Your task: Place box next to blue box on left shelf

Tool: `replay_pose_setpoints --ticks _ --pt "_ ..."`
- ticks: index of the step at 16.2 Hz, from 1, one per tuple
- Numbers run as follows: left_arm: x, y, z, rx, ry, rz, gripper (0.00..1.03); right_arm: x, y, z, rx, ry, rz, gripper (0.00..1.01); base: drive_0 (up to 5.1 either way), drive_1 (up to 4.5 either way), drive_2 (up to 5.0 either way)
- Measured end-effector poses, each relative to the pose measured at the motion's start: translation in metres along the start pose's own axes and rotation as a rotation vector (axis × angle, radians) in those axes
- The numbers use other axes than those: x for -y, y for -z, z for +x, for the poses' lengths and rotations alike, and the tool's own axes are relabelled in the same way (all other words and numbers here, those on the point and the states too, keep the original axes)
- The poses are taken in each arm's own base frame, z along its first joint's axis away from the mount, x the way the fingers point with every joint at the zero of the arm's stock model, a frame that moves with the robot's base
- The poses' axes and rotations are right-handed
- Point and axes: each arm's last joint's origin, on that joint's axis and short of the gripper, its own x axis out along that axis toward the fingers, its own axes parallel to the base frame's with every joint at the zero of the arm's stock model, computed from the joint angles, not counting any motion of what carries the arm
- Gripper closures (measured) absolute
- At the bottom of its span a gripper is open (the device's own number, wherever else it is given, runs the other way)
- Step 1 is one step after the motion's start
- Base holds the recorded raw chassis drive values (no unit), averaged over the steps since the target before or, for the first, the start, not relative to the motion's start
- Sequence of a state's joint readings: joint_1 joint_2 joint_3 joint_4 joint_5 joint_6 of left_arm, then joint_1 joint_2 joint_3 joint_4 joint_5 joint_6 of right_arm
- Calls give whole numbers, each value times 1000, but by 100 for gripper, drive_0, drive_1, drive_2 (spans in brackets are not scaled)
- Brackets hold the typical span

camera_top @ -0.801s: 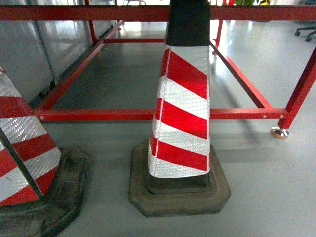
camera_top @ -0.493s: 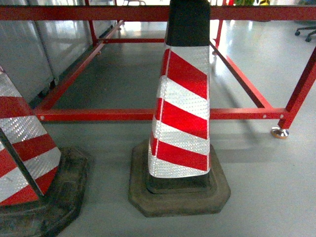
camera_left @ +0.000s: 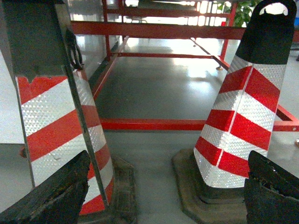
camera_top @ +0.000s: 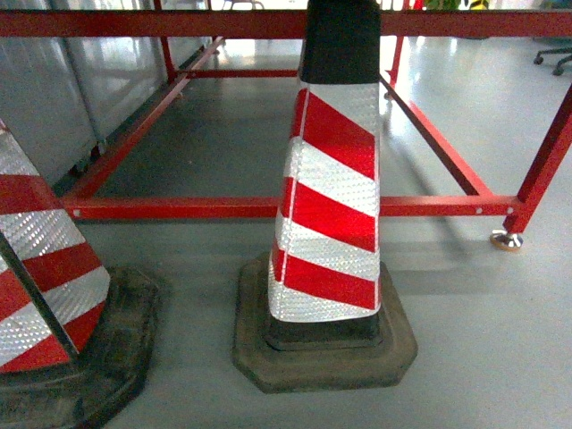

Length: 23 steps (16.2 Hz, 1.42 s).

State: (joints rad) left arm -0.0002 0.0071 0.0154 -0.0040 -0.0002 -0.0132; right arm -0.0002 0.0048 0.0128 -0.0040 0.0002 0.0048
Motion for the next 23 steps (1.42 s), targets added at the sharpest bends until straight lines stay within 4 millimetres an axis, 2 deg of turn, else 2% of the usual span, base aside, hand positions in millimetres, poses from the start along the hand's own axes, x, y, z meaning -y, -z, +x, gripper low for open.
replay_pose_setpoints --ticks 23 --pt "0 0 0 -1 0 13 5 0 0 0 -1 0 0 3 0 0 0"
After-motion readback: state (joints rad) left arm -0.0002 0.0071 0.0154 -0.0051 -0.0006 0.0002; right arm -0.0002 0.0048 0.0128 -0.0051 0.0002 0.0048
